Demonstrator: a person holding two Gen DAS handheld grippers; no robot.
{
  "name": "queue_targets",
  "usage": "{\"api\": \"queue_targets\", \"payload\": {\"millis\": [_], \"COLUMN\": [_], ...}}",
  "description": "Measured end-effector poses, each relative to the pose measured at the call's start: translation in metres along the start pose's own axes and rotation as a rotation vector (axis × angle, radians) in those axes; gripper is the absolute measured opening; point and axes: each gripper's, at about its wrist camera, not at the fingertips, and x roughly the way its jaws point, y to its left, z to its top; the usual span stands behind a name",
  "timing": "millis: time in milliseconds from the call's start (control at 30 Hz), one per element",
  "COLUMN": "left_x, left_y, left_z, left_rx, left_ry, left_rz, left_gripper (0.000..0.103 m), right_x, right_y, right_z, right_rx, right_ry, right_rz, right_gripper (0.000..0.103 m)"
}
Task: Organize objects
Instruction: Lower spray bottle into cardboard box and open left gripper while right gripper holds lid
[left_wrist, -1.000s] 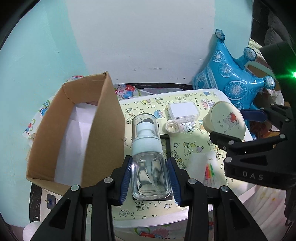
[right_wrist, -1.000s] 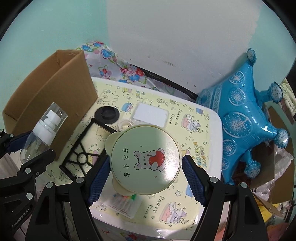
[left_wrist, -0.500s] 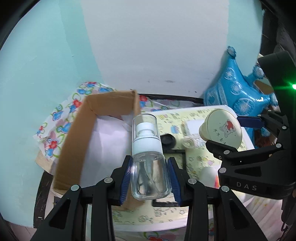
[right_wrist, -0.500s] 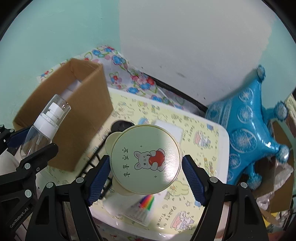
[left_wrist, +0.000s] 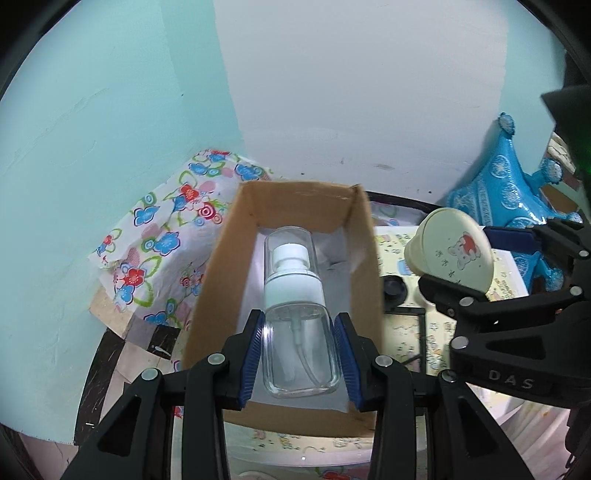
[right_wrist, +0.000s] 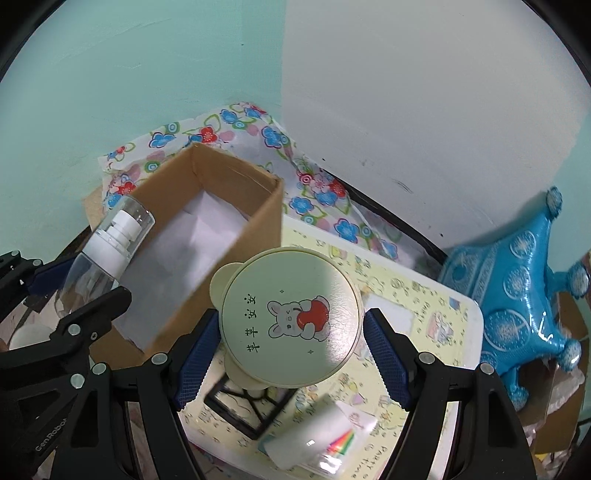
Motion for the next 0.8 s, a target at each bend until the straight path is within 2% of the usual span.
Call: {"api": "queue_targets", "payload": {"millis": [133, 500, 600, 800], "left_x": [0.016, 0.072, 0.078, 0.082], "left_y": [0.015, 0.022, 0.019, 0.018], "left_z": [-0.001, -0.005, -0.003, 0.000], "left_rx": [-0.012, -0.014, 0.010, 0.015], "left_ry": [0.032, 0.153, 0.152, 0.162], "left_rz": [-0.003, -0.015, 0.020, 0.026], "left_gripper": [0.039, 0.038, 0.038, 0.041], "right_x": [0.007, 0.033, 0.037, 0.040], "right_y": [0.010, 0.027, 0.025, 0.027], "right_z": [0.010, 0.023, 0.026, 0.030], "right_rx": [0.001, 0.005, 0.020, 0.016], "right_ry": [0.007, 0.043, 0.045, 0.044], "right_rz": [0.001, -0.006, 0.003, -0.007], "right_gripper": [0.080, 0.080, 0.080, 0.080]}}
